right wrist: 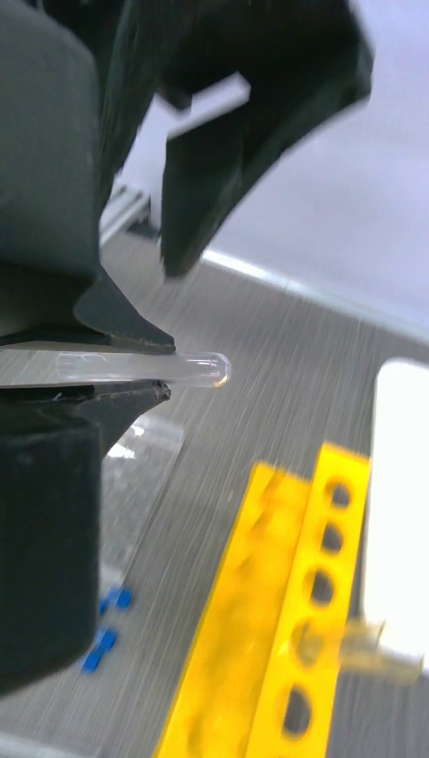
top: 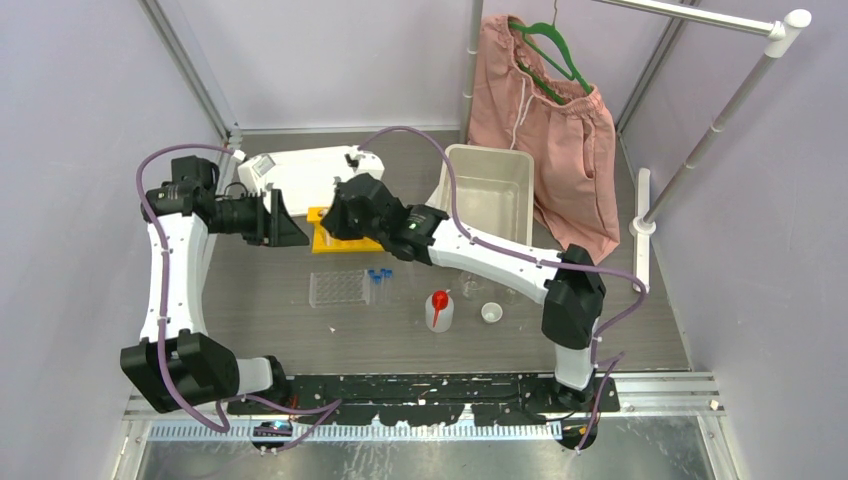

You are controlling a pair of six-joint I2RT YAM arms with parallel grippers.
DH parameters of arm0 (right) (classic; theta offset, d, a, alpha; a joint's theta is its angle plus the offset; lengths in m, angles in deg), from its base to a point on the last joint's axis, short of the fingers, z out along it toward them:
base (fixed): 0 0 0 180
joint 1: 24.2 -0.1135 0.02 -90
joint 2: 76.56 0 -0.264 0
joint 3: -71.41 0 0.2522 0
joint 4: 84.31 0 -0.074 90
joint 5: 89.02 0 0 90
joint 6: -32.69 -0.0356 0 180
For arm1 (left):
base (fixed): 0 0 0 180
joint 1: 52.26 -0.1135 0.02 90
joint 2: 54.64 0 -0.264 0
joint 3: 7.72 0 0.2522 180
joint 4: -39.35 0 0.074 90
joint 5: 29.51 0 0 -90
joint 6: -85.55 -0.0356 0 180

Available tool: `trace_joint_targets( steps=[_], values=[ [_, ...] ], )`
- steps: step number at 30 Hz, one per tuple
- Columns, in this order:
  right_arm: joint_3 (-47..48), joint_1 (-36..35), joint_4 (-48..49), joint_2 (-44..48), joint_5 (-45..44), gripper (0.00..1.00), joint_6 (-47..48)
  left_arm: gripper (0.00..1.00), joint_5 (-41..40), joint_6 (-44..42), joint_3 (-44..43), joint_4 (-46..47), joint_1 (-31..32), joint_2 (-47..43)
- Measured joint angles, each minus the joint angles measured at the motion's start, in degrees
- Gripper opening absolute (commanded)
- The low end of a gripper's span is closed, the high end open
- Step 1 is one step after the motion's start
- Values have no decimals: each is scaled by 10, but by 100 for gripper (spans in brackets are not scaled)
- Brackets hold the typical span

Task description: Organize the chemistry lab equipment

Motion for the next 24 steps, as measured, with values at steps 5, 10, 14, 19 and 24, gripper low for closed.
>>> trace_joint_targets(
  steps=[5,10,14,19,24],
  values=[
    [48,-17,69,-28,28,1,-12,47,29,-6,0,-4,0,-13],
    [53,-24,111,-43,43,1,-21,37,40,-10,0,-4,0,-16],
    [53,-24,127,-45,48,1,-27,24,45,-10,0,-4,0,-16],
    [53,-24,142,-45,51,25,-31,4,39,-9,1,2,-3,-16],
    [57,-22,125,-46,51,48,-39,0,37,-14,2,2,-2,-15]
  ],
)
